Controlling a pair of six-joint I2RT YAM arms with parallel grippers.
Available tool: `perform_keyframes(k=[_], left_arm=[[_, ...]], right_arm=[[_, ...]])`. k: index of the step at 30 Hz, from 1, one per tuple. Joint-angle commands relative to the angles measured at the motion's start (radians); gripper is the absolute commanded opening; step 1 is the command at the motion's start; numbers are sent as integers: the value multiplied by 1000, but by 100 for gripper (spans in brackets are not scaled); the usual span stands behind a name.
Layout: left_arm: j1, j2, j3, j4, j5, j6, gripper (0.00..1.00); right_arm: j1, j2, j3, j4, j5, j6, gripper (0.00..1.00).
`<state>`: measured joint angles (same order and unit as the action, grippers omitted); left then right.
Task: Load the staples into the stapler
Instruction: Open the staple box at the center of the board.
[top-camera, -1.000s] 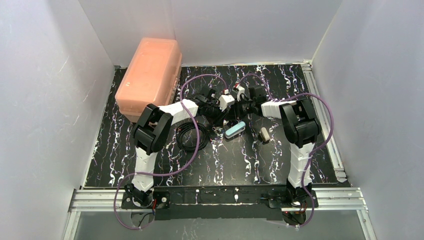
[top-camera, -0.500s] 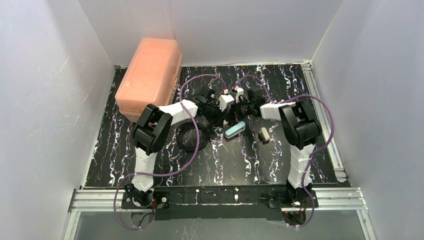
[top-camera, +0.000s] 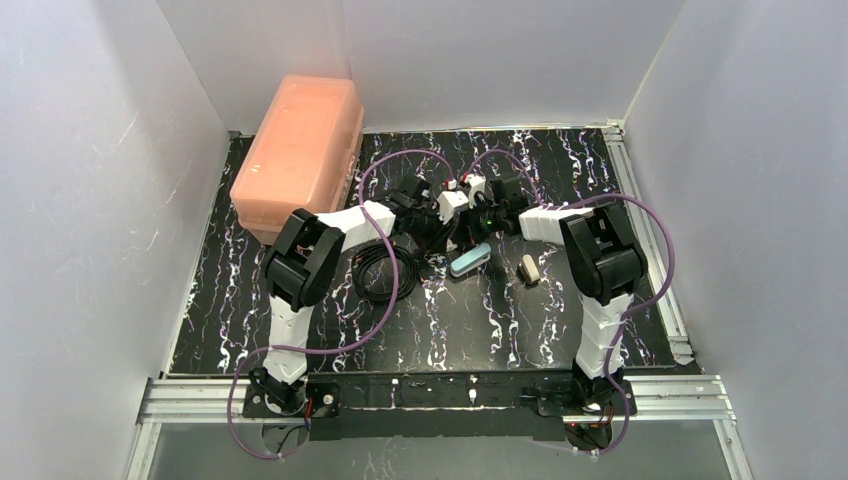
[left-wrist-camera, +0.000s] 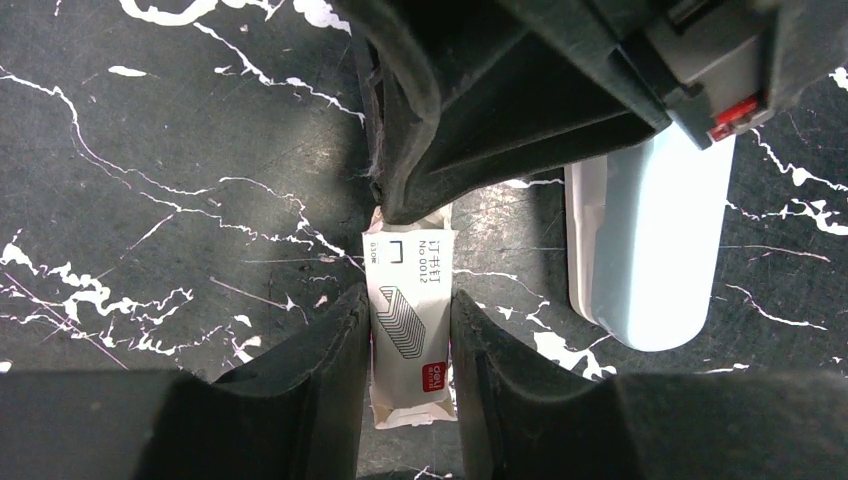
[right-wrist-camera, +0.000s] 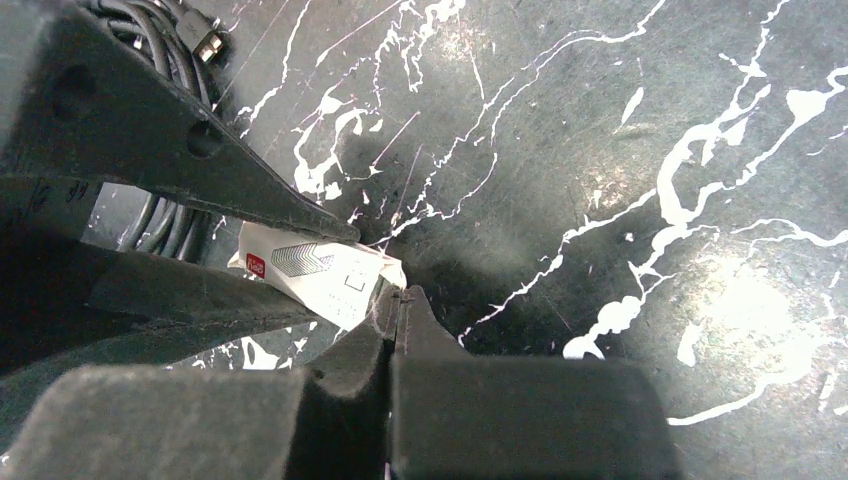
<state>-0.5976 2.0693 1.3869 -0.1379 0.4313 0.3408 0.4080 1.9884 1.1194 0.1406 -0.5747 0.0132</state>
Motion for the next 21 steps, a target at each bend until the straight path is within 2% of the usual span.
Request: perform_keyframes(k=[1, 9, 15, 18, 21], left_arm=[[7, 21, -55, -140, -68, 20, 29], [7, 28, -48, -155, -58, 31, 32], [7, 14, -34, -156, -60, 20, 53], [8, -3, -21, -164, -62, 14, 59], [12, -25, -16, -168, -49, 9, 61]], right_arm=[[-22, -42, -17, -88, 101, -97, 1], [-27, -41, -9, -102, 96, -122, 1], [-27, -34, -2, -106, 53, -99, 2], [-27, -45, 3, -105, 51, -88, 17], [-28, -62, 5, -102, 57, -84, 27]])
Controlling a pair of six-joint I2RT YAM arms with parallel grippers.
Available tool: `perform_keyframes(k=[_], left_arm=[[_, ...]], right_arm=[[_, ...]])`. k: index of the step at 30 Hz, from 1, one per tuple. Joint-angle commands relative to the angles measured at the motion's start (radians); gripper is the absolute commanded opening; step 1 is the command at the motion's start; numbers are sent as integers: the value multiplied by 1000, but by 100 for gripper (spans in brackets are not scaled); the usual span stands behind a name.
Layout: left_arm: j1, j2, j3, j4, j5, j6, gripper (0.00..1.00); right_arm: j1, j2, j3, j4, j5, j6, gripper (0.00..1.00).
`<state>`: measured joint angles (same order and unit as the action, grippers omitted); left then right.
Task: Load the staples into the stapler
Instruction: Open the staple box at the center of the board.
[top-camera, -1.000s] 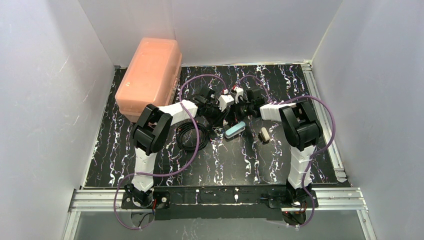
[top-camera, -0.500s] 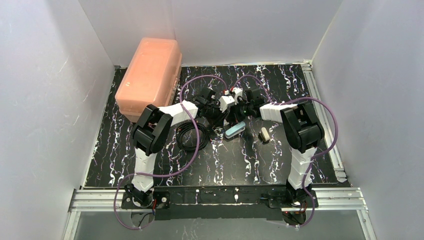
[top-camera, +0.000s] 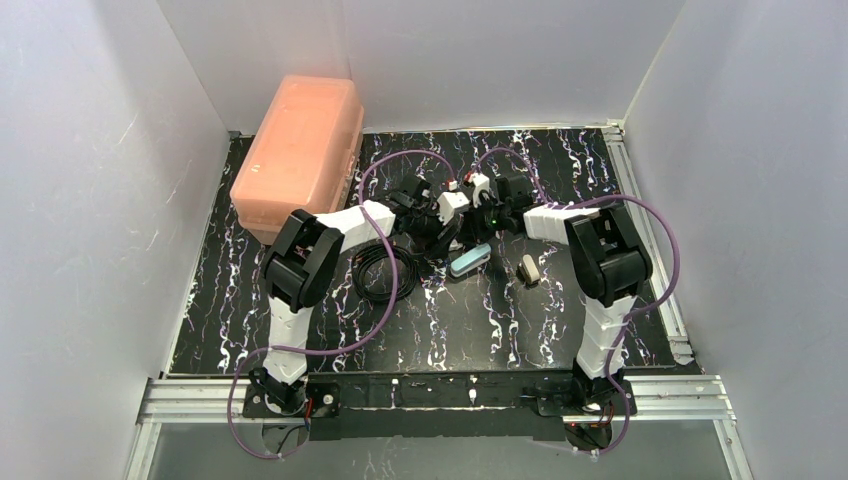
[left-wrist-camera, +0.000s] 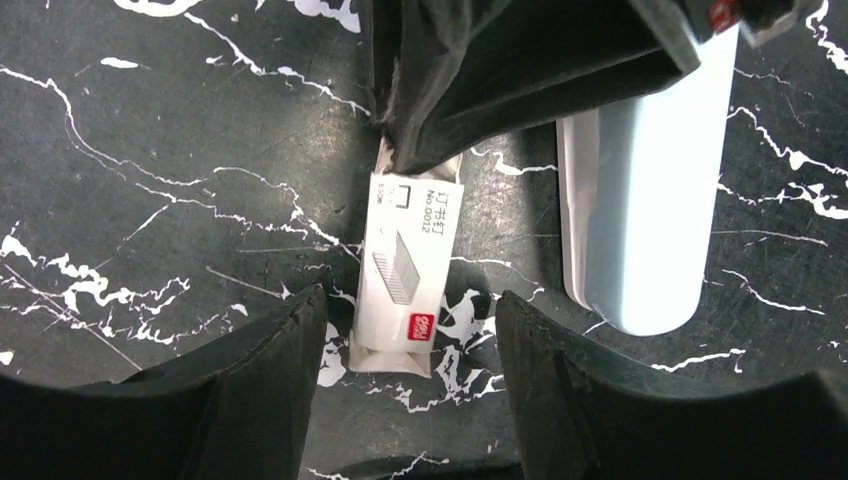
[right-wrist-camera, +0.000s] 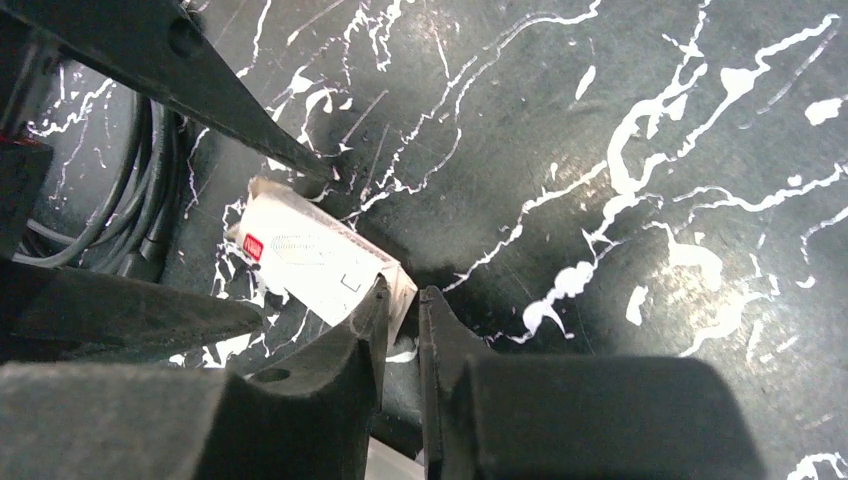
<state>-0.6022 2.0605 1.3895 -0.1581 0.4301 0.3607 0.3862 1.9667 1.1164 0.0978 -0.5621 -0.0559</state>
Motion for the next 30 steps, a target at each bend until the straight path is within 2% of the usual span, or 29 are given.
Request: perform_keyframes(k=[1, 7, 14, 23, 26, 30], left_arm=[[21, -24, -19, -150, -39, -11, 62], [39, -69, -33, -160, -2, -12, 63], [72, -120, -56, -162, 50, -45, 64], [155, -161, -61, -156, 198, -175, 65], [181, -166, -68, -146, 266, -219, 66], [205, -173, -86, -122, 321, -266, 72]], right_arm=[[-4, -50, 9, -60, 46, -11, 29], [-9, -96, 14, -56, 53, 3, 41], [-17, -134, 40, -82, 27, -50, 62], [-17, -38, 209, -354, -81, -397, 89], [-10, 2, 256, -426, -114, -495, 93], [12, 53, 305, -517, -127, -620, 94]])
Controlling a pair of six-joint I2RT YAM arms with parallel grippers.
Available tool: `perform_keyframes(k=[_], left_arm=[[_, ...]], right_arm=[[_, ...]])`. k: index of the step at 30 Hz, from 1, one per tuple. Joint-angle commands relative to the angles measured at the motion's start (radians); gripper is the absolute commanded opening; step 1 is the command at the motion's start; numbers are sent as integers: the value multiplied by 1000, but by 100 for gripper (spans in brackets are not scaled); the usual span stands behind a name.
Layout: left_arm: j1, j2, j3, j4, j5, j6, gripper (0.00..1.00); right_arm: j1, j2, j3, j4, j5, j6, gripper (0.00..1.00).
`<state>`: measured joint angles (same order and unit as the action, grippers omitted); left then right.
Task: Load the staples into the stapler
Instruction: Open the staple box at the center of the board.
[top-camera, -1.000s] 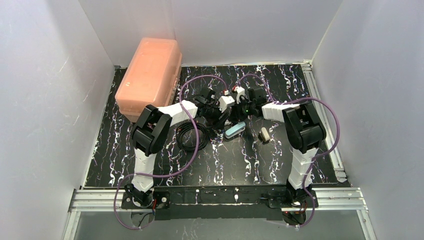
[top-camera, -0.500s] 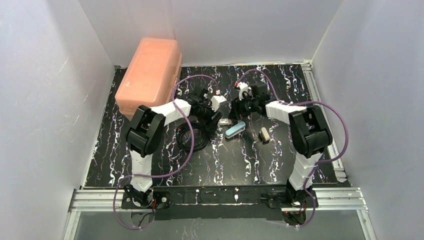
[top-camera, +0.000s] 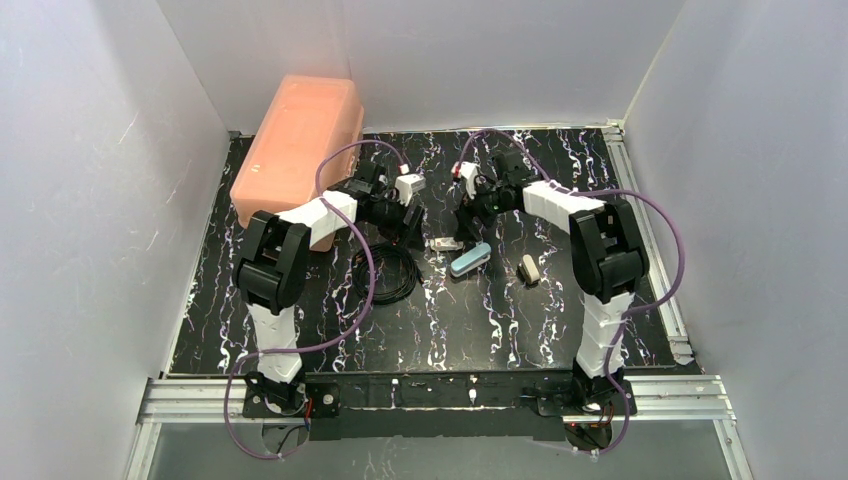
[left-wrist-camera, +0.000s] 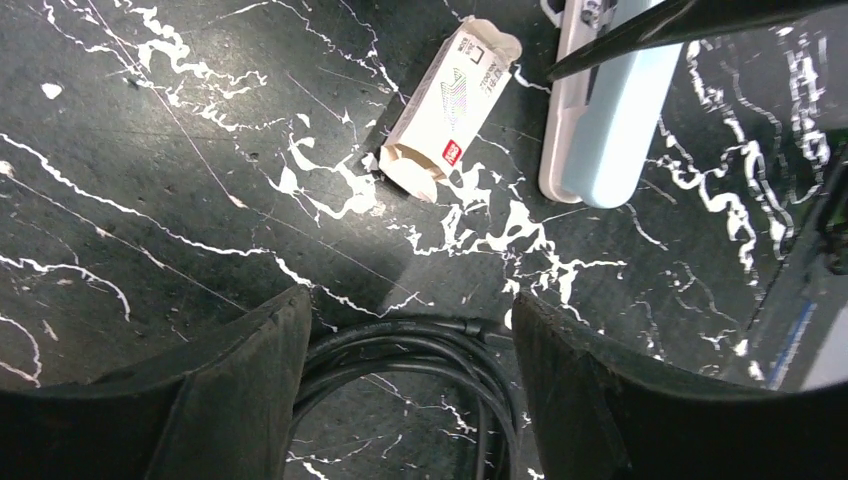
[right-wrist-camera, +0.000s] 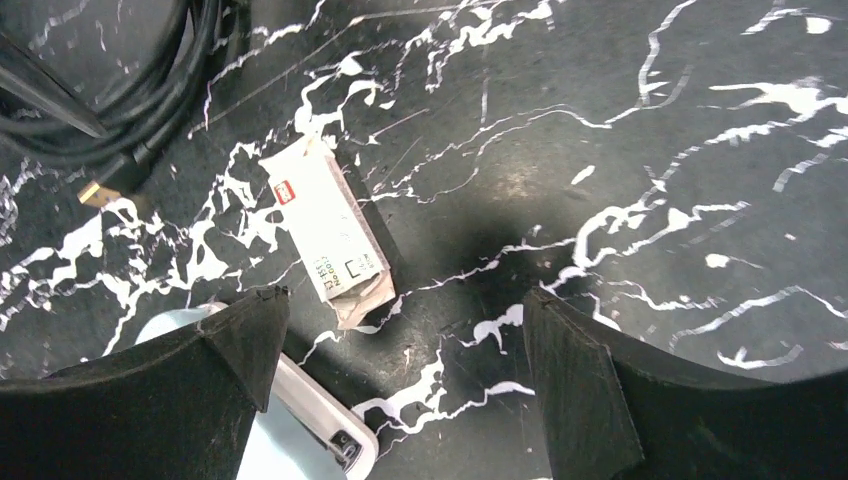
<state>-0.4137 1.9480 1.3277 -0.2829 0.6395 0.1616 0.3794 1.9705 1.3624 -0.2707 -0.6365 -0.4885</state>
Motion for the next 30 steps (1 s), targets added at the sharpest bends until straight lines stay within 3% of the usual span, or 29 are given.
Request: perform_keyframes(k=[1, 13, 16, 23, 30], left_arm=[[19, -61, -25, 4, 116, -72, 73], [39, -44, -46, 36, 139, -131, 74], [39, -21, -50, 63, 137, -191, 69], [38, 63, -25, 127, 94, -336, 53], [25, 147, 35, 121, 52, -422, 47]], right_arm=[[25, 59, 65, -162, -55, -207, 93], [96, 109, 40, -124, 27, -268, 84], [105, 97, 8, -87, 38, -255, 80], [114, 51, -80, 27, 64, -198, 56], [115, 40, -96, 30, 77, -179, 47]])
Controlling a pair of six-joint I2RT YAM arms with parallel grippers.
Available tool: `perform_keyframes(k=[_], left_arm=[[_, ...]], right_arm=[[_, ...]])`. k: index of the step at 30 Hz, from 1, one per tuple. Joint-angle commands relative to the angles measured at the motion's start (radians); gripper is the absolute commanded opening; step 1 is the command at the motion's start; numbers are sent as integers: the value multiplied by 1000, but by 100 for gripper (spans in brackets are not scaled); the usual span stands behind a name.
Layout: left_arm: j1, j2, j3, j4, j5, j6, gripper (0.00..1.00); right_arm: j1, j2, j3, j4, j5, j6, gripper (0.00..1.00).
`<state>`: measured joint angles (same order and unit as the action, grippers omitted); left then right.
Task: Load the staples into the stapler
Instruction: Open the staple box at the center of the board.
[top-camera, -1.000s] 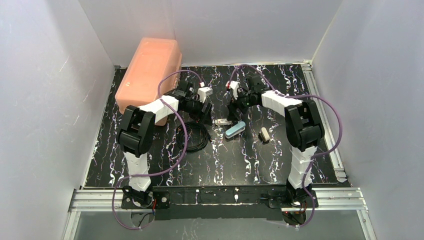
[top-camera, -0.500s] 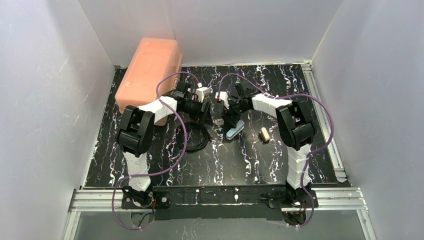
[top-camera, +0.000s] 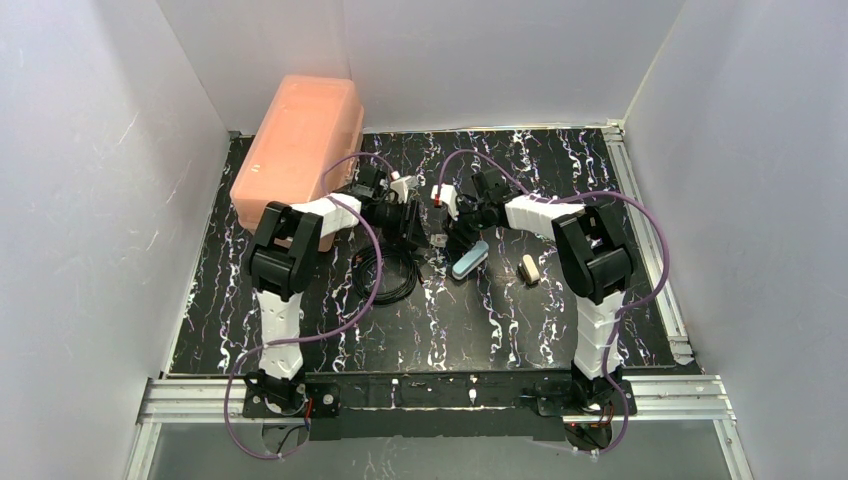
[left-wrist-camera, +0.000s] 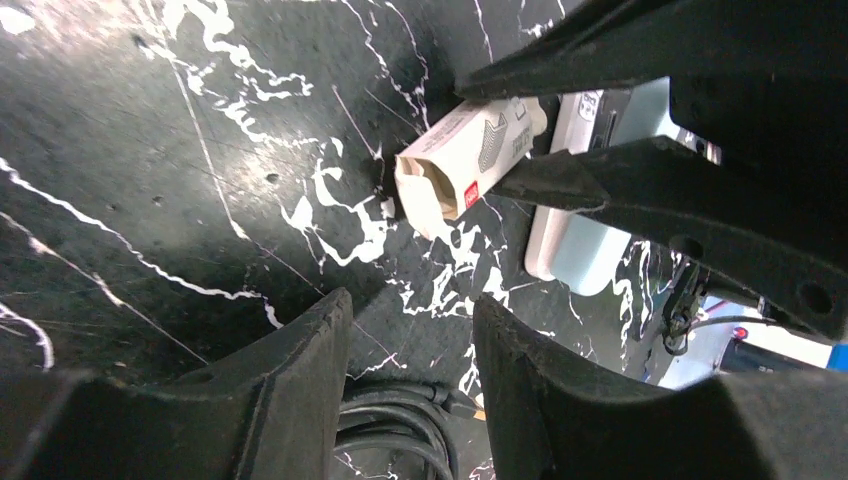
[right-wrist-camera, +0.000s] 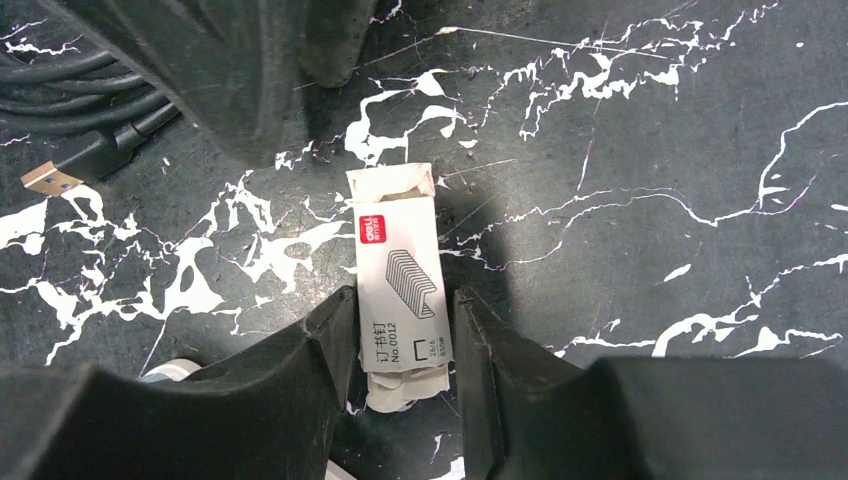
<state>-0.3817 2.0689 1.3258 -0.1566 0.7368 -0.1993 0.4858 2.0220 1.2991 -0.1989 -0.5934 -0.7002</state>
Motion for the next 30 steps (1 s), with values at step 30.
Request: perform_keyframes(k=[30], left_arm=[[-47, 157, 106, 4, -104, -110, 26]], right_arm=[[12, -60, -96, 18, 52, 37, 33]])
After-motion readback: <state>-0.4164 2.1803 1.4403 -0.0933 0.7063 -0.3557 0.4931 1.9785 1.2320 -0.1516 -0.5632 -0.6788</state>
